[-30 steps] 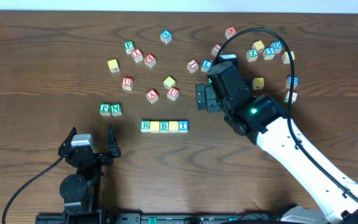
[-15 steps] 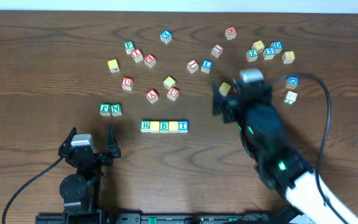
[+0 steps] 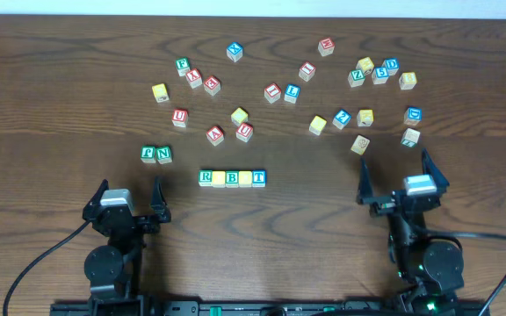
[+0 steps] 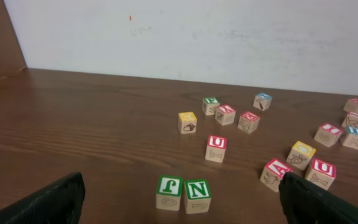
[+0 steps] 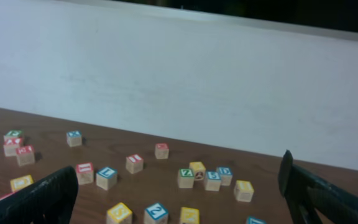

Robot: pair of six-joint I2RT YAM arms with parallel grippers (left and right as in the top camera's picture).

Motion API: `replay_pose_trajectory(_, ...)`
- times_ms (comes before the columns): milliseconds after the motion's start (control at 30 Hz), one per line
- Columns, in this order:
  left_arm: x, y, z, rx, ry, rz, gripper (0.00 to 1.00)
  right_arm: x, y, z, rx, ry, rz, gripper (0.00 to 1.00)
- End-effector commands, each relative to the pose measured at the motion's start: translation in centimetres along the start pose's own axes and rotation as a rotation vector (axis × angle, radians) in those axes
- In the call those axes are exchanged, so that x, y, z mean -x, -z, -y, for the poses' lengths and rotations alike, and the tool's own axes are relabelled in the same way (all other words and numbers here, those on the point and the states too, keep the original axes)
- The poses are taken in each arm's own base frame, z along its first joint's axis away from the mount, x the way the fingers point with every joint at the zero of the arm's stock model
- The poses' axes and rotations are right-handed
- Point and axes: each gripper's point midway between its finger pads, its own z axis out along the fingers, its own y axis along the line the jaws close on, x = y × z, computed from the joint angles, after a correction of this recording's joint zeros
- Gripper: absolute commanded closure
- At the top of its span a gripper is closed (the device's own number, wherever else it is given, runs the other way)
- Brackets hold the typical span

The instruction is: Spell out ROBOT

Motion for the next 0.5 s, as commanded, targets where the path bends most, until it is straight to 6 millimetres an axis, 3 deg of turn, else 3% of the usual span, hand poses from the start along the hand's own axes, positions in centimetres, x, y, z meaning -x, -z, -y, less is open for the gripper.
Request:
replay_pose_trajectory(0,-1.5,-0.1,0.0,-0.007,0.001,-0.046,0.02,-1.3,0.9,0.2,0.032,0.037,0.020,0.01)
replay_pose_trajectory(200,-1.5,-0.1,0.0,-0.007,0.001,-0.046,0.02,-3.6,2.3,2.1,-0.036,0.051,-0.019,0.01)
replay_pose_trajectory(367,-1.5,-0.1,0.0,-0.007,0.001,-0.046,0.02,-8.1,2.9,2.2,-0.040,0.016,-0.206,0.01)
replay_pose_trajectory(467,-1.5,-0.1,0.0,-0.007,0.001,-0.046,0.02,-8.1,2.9,2.2,-0.041,0.018,-0.204,0.01)
